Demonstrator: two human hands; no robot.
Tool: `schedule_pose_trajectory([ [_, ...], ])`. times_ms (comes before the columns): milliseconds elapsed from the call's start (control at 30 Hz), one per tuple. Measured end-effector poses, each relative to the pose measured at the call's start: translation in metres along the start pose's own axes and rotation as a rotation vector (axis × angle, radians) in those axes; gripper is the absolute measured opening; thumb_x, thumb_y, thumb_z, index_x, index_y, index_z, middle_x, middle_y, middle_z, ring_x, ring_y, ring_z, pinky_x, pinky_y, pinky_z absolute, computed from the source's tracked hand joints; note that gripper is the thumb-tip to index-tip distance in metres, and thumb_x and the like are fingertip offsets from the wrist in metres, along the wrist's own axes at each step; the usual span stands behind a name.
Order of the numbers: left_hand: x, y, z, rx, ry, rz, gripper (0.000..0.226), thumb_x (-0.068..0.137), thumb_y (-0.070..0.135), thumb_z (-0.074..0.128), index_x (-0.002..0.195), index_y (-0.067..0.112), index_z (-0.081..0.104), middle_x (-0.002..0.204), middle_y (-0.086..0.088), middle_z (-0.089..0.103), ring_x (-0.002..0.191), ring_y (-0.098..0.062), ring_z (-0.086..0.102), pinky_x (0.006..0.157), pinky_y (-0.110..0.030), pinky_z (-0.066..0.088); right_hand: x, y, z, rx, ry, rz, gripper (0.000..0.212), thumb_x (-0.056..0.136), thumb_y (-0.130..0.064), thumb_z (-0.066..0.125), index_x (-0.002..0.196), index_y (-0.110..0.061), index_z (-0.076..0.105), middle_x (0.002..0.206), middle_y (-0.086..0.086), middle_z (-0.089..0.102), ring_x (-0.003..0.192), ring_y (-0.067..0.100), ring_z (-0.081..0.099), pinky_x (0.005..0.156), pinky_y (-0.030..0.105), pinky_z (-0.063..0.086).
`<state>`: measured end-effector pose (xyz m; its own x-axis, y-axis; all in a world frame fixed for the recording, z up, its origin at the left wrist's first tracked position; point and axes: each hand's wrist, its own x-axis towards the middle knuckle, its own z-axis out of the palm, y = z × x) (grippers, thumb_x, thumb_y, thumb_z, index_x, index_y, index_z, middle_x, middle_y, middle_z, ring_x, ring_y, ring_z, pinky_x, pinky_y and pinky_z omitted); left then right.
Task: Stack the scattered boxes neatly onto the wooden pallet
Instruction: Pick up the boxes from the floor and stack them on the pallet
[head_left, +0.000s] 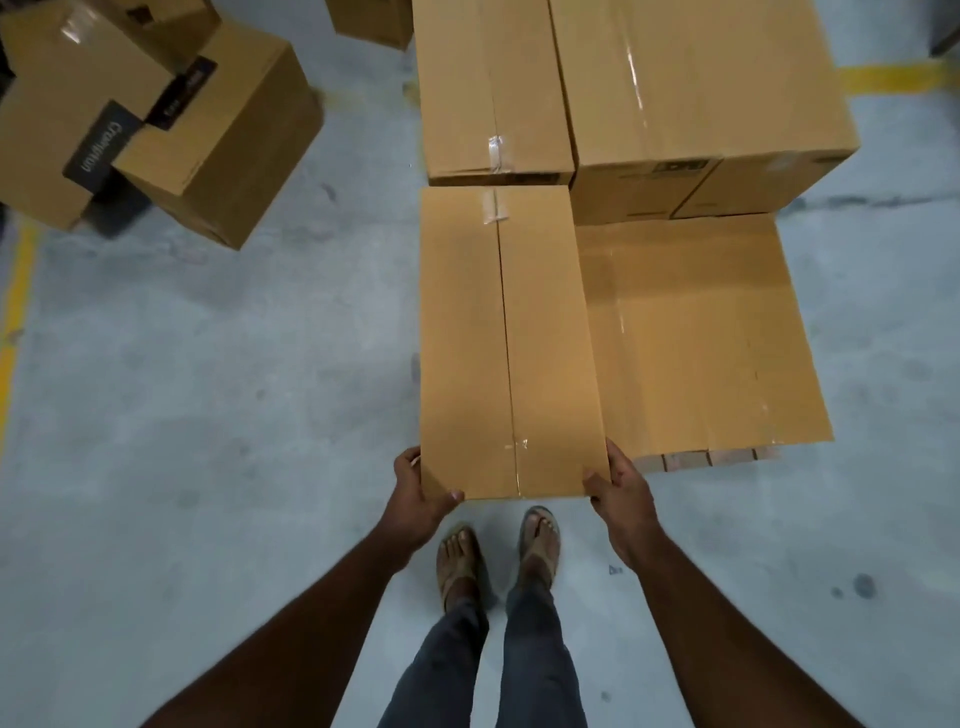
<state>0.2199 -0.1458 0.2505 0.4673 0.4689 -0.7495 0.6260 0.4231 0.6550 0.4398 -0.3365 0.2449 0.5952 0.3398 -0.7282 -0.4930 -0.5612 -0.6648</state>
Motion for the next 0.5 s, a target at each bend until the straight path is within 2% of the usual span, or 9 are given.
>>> schedule_pose_trajectory([
  [67,0.005,-0.004,0.006,0.054,-0.007,-0.015,0.083,0.088,0.02,0.081,0.148,0.025,0.024,0.135,0.005,0.05,0.124,-0.02,0.055,0.1,-0.041,0.056,0.003,0.007,0.0,-0.02,0.028,0.025,0.063,0.099,0.004,0.058,0.154,-0.026,0.049,0.137,-0.001,0.068,0.121,0.021,0.066,0.106,0.04,0.054],
  [133,0.01,-0.009,0.011,0.094,0.005,-0.031,0.078,0.088,0.021,0.081,0.148,0.028,0.031,0.135,0.004,0.054,0.125,-0.023,0.056,0.101,-0.046,0.056,0.007,0.01,-0.001,-0.037,0.01,0.045,0.063,0.099,0.004,0.058,0.154,-0.025,0.05,0.136,-0.002,0.068,0.121,0.02,0.066,0.103,0.037,0.057],
  [300,0.027,-0.005,0.02,0.139,0.047,-0.041,0.083,0.088,0.023,0.08,0.155,0.028,0.031,0.141,0.001,0.053,0.127,-0.026,0.055,0.102,-0.054,0.054,0.025,0.001,-0.007,-0.098,0.042,0.043,0.062,0.1,0.0,0.062,0.156,-0.022,0.048,0.14,-0.002,0.066,0.121,0.017,0.065,0.082,0.011,0.053],
  [367,0.034,0.001,0.025,0.149,0.036,-0.033,0.087,0.086,0.029,0.082,0.155,0.026,0.03,0.141,0.0,0.052,0.127,-0.026,0.054,0.103,-0.053,0.054,0.034,-0.005,-0.011,-0.109,0.06,0.045,0.062,0.099,0.001,0.062,0.155,-0.022,0.049,0.139,-0.003,0.066,0.12,0.017,0.065,0.084,0.013,0.053],
  [433,0.04,0.005,0.032,0.156,0.044,-0.041,0.086,0.086,0.027,0.083,0.154,0.025,0.03,0.14,0.0,0.052,0.125,-0.024,0.055,0.102,-0.052,0.055,0.043,-0.01,-0.016,-0.136,0.061,0.047,0.061,0.098,0.003,0.061,0.153,-0.021,0.052,0.137,-0.002,0.067,0.12,0.019,0.066,0.093,0.024,0.054],
  [500,0.044,0.003,0.036,0.172,0.066,-0.05,0.083,0.087,0.025,0.081,0.153,0.025,0.031,0.136,0.002,0.053,0.121,-0.022,0.057,0.099,-0.049,0.057,0.05,-0.012,-0.019,-0.19,0.05,0.05,0.057,0.098,0.003,0.06,0.15,-0.021,0.056,0.13,-0.003,0.07,0.117,0.021,0.067,0.095,0.03,0.055],
])
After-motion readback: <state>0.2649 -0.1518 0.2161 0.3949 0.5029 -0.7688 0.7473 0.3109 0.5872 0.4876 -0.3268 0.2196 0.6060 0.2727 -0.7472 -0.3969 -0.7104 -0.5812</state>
